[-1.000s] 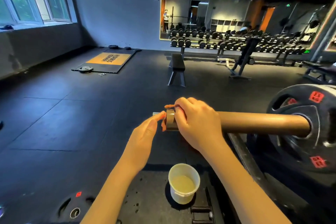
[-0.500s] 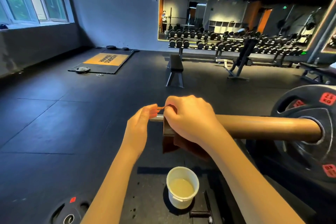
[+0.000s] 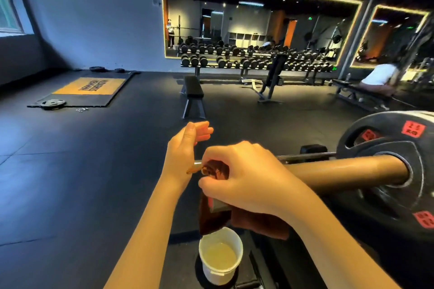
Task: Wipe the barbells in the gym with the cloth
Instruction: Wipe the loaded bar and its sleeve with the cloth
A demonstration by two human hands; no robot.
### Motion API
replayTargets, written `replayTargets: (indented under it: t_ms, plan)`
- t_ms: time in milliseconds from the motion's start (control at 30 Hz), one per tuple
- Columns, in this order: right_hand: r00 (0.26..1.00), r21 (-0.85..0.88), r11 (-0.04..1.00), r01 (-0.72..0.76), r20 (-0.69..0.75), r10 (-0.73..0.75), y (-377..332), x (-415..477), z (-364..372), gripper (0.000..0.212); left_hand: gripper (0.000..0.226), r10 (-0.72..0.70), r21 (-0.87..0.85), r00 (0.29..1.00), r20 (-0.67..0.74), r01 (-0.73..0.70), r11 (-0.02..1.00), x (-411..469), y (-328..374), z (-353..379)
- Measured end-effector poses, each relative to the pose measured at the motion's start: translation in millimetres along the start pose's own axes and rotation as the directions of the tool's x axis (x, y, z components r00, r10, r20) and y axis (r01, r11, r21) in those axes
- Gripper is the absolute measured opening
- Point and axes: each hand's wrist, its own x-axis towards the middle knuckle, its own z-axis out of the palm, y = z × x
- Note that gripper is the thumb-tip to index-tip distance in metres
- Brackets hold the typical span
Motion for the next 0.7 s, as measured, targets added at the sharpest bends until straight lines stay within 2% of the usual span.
replayTargets:
  t_ms: [100, 200, 433, 567, 700]
  plan:
    - [0.999, 0.046, 0.998, -0.040, -0.014, 0.040, -3, 1, 2, 0.008, 0.041, 0.039, 0.040, 0.993, 0.108, -0.043, 0.998, 25, -1, 6]
    - [0.995, 0.084, 0.993, -0.081, -0.045, 0.085, -3, 1, 5, 0.014, 0.044, 0.042, 0.047, 0.971, 0.235, -0.055, 0.997, 44, -3, 17]
    - [0.959, 0.177, 0.966, -0.187, -0.182, 0.218, -6, -1, 13, 0.013, 0.048, 0.035, 0.003, 0.857, 0.513, -0.043, 0.999, 53, -5, 38]
    - [0.930, 0.171, 0.961, -0.217, -0.263, 0.257, -8, -1, 18, 0.007, 0.045, 0.041, -0.034, 0.819, 0.573, -0.026, 0.999, 48, -9, 45]
    - [0.913, 0.171, 0.964, -0.202, -0.325, 0.248, -11, -4, 24, 0.004, 0.042, 0.028, -0.054, 0.822, 0.568, 0.003, 0.999, 45, -11, 46]
